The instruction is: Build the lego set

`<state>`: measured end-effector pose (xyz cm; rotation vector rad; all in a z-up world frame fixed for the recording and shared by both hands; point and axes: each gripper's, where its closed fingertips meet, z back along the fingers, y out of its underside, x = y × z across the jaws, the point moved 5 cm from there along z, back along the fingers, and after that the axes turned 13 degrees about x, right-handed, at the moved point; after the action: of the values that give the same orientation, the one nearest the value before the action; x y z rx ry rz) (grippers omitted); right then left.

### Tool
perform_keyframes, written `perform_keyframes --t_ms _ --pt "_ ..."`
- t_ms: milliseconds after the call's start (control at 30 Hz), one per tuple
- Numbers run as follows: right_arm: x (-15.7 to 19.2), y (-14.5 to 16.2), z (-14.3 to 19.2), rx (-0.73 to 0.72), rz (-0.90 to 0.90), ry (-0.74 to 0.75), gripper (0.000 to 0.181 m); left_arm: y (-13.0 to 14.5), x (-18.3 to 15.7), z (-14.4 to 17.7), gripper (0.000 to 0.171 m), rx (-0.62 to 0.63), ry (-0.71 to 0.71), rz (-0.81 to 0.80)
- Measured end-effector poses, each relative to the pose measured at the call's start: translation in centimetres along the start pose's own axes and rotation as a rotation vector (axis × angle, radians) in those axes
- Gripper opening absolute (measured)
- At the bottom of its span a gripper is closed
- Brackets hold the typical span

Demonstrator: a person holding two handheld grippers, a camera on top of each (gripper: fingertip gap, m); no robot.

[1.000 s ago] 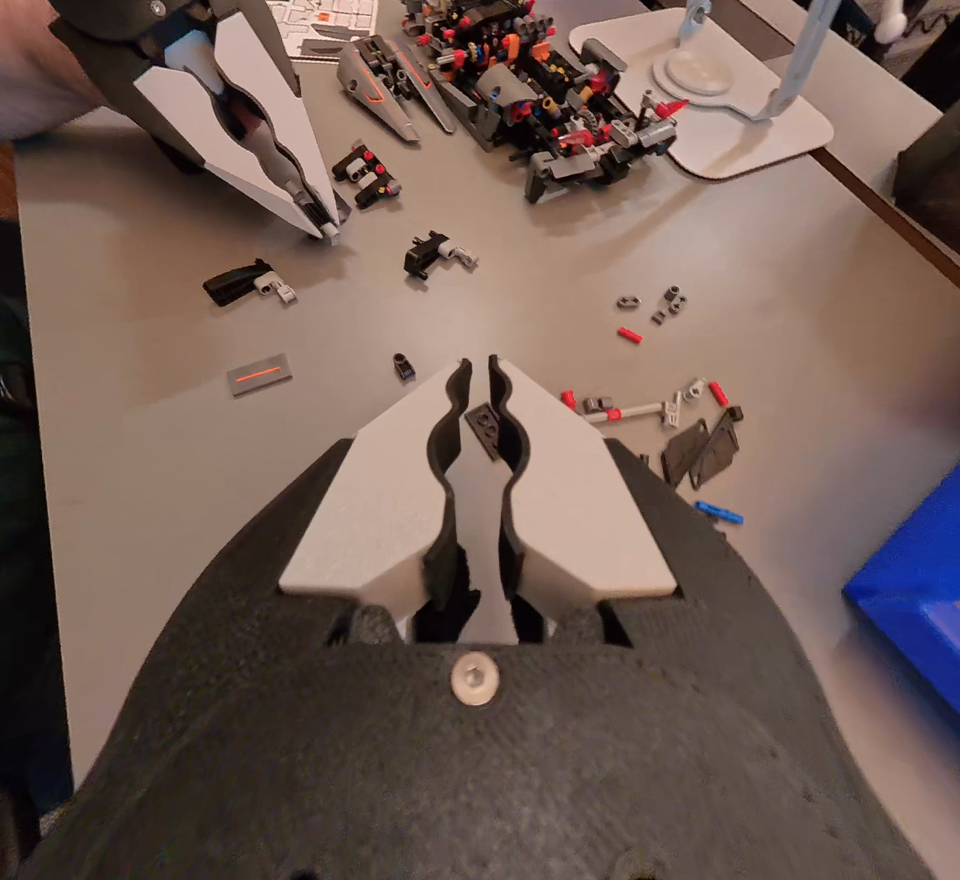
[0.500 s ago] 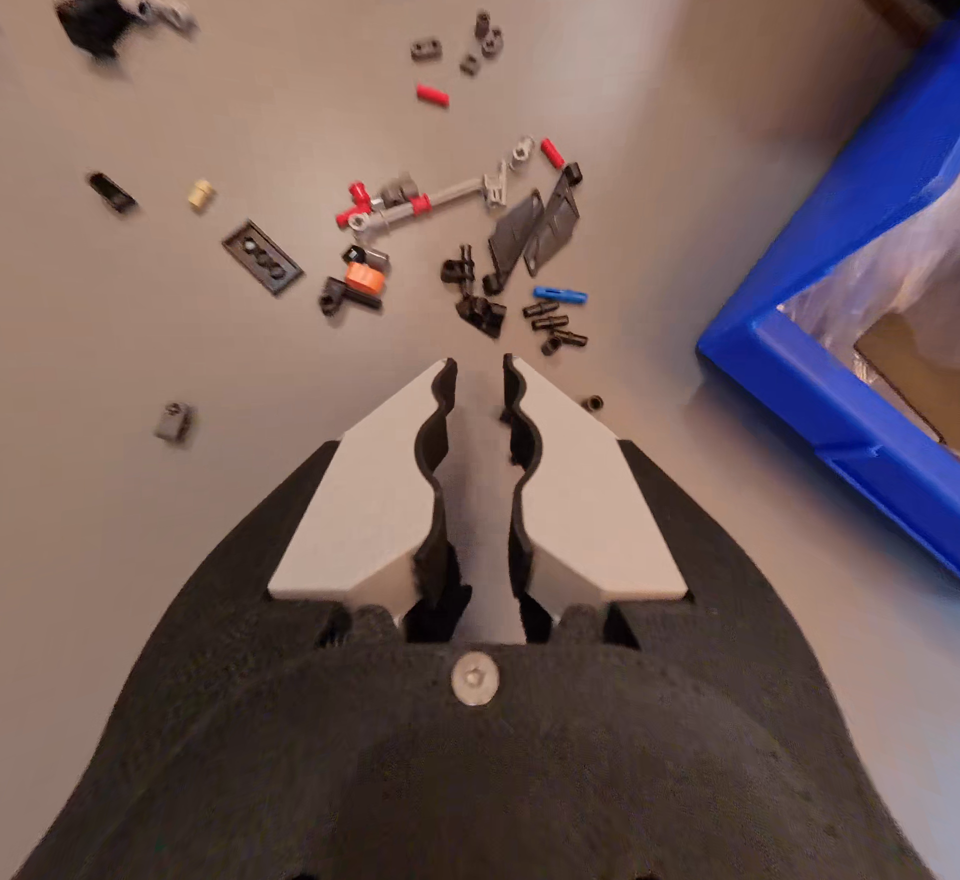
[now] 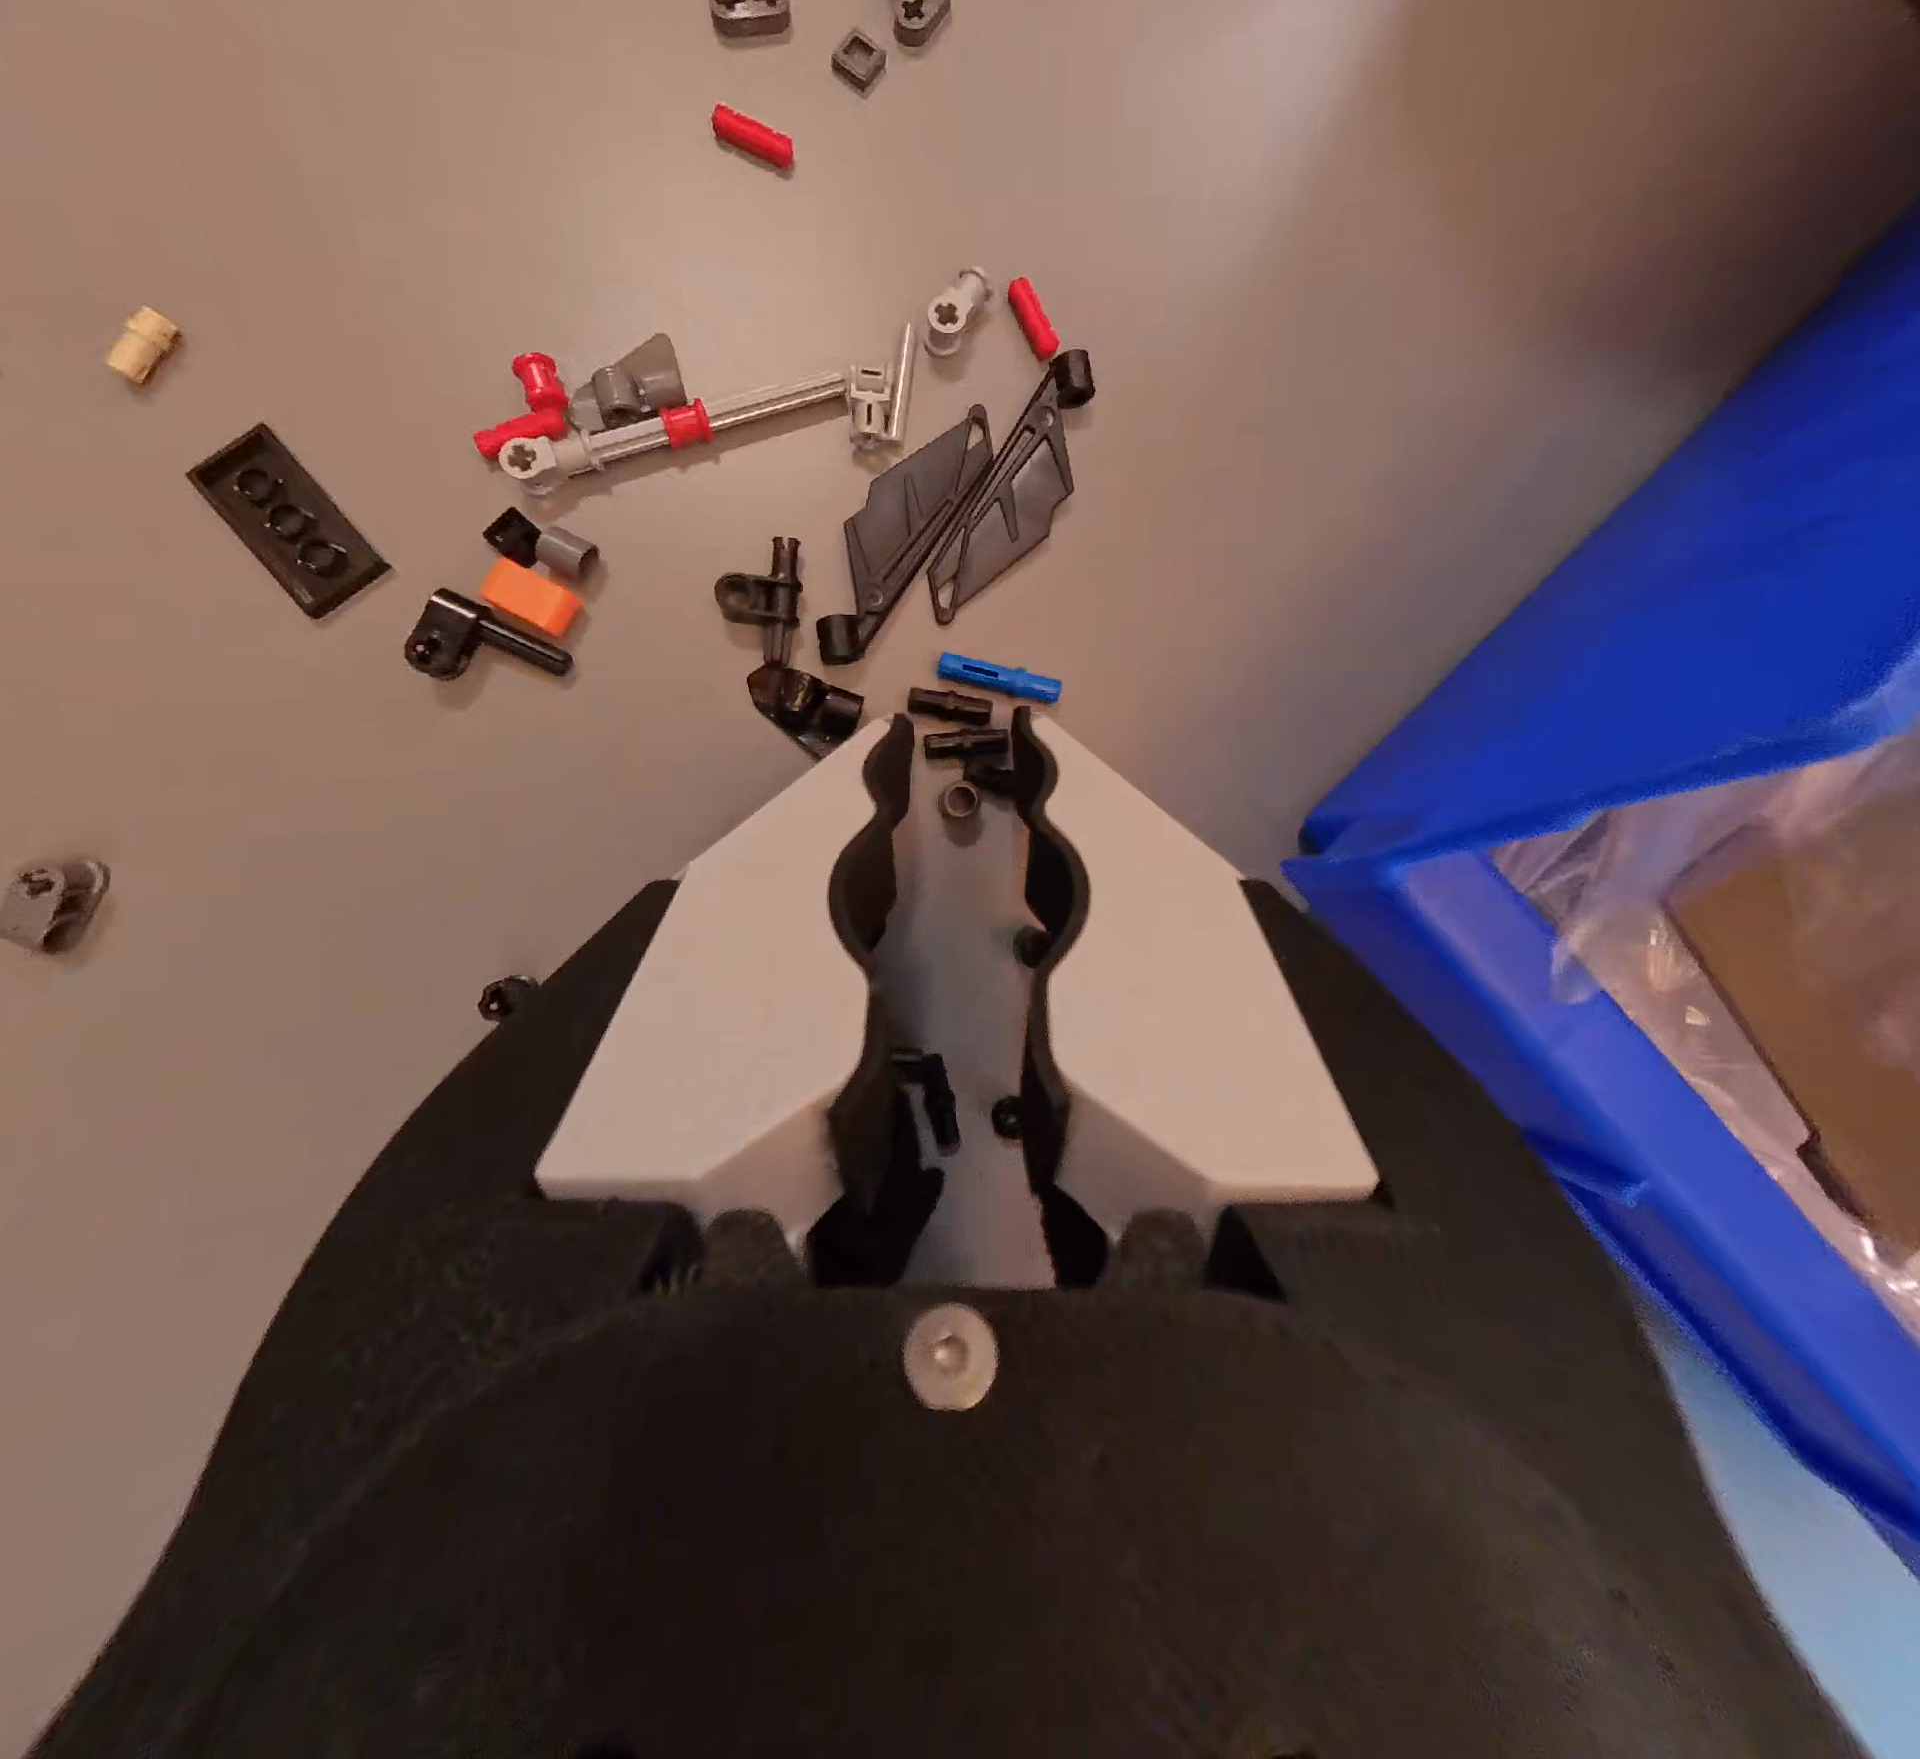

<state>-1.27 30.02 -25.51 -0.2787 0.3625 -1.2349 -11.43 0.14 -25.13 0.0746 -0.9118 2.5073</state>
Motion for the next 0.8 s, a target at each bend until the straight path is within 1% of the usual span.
perform_keyframes --t_ms 33,167,233,367,467,533,600,633,667,733,800 --pt "0.1 0.0 0.0 0.006 0.012 -0.009 0.014 0.0 0.0 0.0 0.005 0.0 0.002 0.0" --pt "0.2 0.2 0.1 0.006 -0.011 -0.059 0.013 0.0 0.1 -0.1 0.005 0.001 0.007 0.001" --pt "0.8 0.5 0.3 0.004 -0.009 -0.06 0.013 0.0 0.1 -0.1 0.005 0.001 0.007 -0.001" --pt "3.8 1.0 1.3 -0.007 0.007 -0.103 0.013 0.0 0.1 -0.1 0.005 0.001 0.004 -0.004" --pt "7.3 0.7 1.9 -0.034 0.06 -0.165 0.012 0.0 0.0 -0.1 0.005 0.002 0.005 -0.005" --pt "9.5 0.5 1.7 -0.026 0.101 -0.187 0.013 0.0 0.1 -0.1 0.005 0.003 0.005 -0.005" --pt "10.8 0.2 1.3 -0.032 0.104 -0.207 0.019 0.0 0.0 -0.1 0.005 0.003 0.004 -0.006" --pt "10.9 0.1 1.4 -0.037 0.096 -0.204 0.024 0.0 0.0 -0.1 0.005 0.003 0.002 -0.006" --pt "10.9 0.2 1.5 -0.037 0.094 -0.209 0.024 0.0 0.0 -0.1 0.005 0.003 0.0 -0.007" --pt "10.6 0.5 1.8 -0.03 0.117 -0.21 0.02 0.0 0.0 0.0 0.005 0.003 -0.001 -0.007" --pt "10.6 0.7 2.4 -0.024 0.188 -0.211 0.017 0.0 0.0 0.0 0.005 0.003 -0.002 -0.006"
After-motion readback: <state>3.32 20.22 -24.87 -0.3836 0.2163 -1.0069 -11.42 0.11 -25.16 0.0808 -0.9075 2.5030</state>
